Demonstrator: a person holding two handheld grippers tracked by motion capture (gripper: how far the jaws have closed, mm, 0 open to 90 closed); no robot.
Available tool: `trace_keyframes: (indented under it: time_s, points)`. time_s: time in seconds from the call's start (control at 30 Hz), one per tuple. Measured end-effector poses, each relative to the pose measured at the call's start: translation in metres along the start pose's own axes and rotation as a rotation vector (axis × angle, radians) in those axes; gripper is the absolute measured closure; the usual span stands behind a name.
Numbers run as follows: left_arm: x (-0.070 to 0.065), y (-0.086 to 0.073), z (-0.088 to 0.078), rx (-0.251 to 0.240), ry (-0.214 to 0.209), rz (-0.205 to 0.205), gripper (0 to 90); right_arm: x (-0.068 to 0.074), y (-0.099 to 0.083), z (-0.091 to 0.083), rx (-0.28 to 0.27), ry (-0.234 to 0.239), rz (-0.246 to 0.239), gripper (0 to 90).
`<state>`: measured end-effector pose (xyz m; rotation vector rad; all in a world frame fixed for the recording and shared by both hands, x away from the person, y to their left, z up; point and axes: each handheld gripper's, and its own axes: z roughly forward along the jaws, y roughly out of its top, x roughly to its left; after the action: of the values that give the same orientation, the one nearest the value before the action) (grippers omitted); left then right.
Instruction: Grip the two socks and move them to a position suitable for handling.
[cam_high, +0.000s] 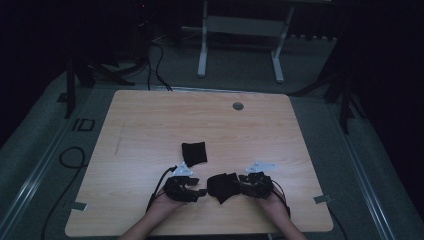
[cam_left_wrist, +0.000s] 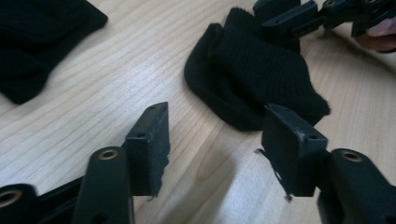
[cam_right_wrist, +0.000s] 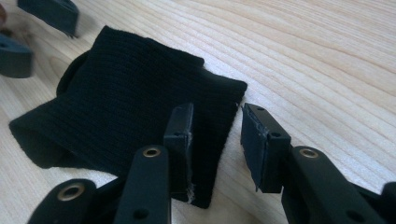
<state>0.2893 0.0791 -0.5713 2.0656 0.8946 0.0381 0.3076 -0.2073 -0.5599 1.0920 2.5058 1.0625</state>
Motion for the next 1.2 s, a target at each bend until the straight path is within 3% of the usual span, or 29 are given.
trace_keyframes:
  time_s: [0.03,0.17,0.33,0.43,0.5,0.53,0.57,0.6,0.67,0.8,1.13,1.2]
  points:
    - [0.001,0.001,0.001,-0.002,-0.002,0.001,45.6,0.001,0.001,0.000,0.009,0.003,-0.015,71.1]
    - [0.002,0.007,0.007,0.009,-0.014,0.009,49.4,0.003,0.003,0.002,0.017,-0.007,-0.033,80.3]
    - [-0.004,0.015,0.017,0.029,-0.032,0.042,49.4,0.007,0.004,0.003,0.022,-0.029,-0.060,83.2]
    - [-0.010,0.018,0.022,0.035,-0.027,0.063,54.1,0.008,0.003,0.003,0.019,-0.033,-0.062,83.6]
    - [-0.015,0.020,0.025,0.047,0.004,0.079,62.3,0.009,0.003,0.003,0.013,-0.035,-0.064,83.8]
    - [-0.016,0.020,0.026,0.051,0.010,0.094,71.3,0.009,0.002,0.003,0.011,-0.037,-0.066,83.8]
    - [-0.018,0.021,0.027,0.056,0.029,0.110,71.3,0.009,0.002,0.003,0.011,-0.037,-0.066,83.8]
    - [-0.019,0.020,0.027,0.054,0.044,0.111,80.1,0.009,0.002,0.003,0.009,-0.041,-0.070,84.0]
    - [-0.019,0.020,0.028,0.052,0.043,0.105,82.8,0.010,0.002,0.003,0.007,-0.041,-0.070,84.5]
    - [-0.018,0.018,0.024,0.037,0.030,0.080,84.1,0.010,0.001,0.002,-0.004,-0.054,-0.073,86.0]
    - [-0.025,0.018,0.011,0.001,-0.009,0.101,84.4,0.004,0.010,-0.022,-0.082,-0.049,-0.047,87.4]
    - [-0.027,0.019,0.011,-0.001,0.010,0.111,84.6,0.001,0.010,-0.022,-0.082,-0.042,-0.031,87.5]
